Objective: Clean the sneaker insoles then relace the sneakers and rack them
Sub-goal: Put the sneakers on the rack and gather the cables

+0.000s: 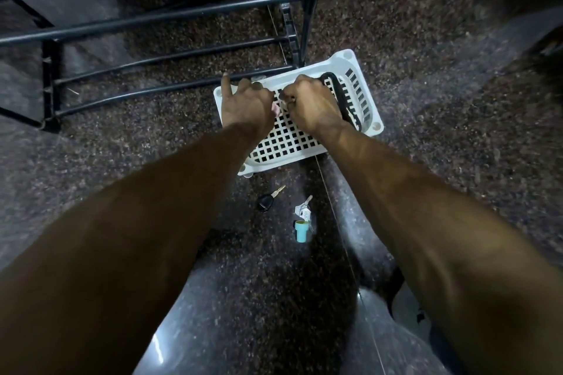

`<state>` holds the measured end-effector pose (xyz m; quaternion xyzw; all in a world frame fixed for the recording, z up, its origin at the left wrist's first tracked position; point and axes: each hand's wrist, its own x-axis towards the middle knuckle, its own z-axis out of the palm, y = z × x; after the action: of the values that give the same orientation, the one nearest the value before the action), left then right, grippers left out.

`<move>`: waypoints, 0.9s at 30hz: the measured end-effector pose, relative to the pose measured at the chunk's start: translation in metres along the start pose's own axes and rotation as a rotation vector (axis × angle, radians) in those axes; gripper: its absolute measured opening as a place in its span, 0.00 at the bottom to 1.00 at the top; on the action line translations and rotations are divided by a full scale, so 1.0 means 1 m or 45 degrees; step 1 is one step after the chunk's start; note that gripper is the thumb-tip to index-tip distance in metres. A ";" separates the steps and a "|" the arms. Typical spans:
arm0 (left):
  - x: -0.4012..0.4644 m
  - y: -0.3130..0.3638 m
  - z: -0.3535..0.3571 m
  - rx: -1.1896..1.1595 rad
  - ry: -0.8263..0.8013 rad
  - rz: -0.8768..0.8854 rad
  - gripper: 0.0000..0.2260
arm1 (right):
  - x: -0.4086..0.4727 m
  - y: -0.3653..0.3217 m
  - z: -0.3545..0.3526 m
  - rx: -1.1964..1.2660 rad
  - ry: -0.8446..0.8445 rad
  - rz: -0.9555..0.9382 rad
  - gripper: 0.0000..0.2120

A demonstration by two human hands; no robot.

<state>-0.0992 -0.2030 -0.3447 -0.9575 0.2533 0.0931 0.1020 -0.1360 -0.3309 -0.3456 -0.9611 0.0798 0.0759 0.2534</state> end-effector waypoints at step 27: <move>-0.178 0.006 0.079 -0.837 -0.224 -0.385 0.15 | -0.202 -0.006 0.090 0.008 -0.258 0.379 0.16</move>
<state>-0.2645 -0.1057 -0.3806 -0.9540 0.0557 0.2352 -0.1771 -0.3417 -0.2572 -0.3821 -0.9252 0.1955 0.2088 0.2493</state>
